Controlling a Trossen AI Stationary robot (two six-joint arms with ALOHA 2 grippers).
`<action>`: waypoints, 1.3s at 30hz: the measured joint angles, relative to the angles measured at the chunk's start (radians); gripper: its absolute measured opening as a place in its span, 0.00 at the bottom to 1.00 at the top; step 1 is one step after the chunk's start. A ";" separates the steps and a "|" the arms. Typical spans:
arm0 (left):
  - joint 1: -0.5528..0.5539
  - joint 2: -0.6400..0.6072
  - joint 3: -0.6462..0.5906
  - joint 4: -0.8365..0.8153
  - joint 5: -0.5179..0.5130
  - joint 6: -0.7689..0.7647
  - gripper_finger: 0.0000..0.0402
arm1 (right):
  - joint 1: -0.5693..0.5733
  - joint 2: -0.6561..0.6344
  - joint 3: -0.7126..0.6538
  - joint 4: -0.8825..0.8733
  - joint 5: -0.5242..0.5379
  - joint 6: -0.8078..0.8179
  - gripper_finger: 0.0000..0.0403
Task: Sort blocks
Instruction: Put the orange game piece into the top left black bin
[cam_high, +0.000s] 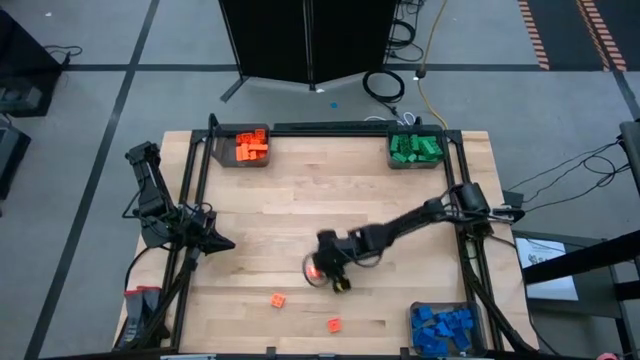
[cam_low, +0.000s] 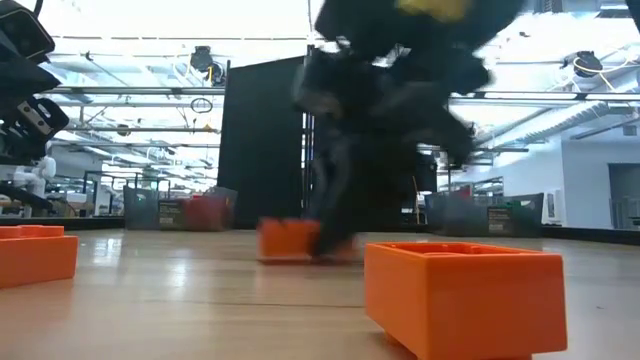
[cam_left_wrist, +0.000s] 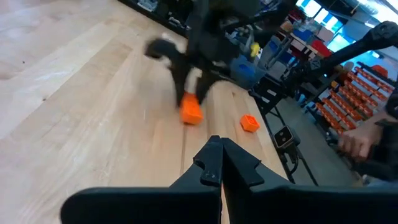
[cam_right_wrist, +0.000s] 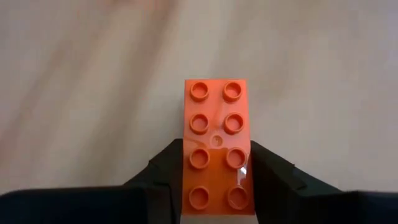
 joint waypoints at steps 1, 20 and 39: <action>0.000 0.000 0.000 0.000 0.000 0.013 0.00 | -0.015 0.000 0.031 -0.025 0.014 -0.017 0.30; 0.000 0.004 0.000 -0.001 -0.002 0.027 0.00 | -0.423 0.369 0.826 0.093 0.021 0.005 0.30; 0.000 0.016 0.000 -0.003 -0.030 0.052 0.00 | -0.581 0.659 1.052 0.358 0.121 0.509 0.30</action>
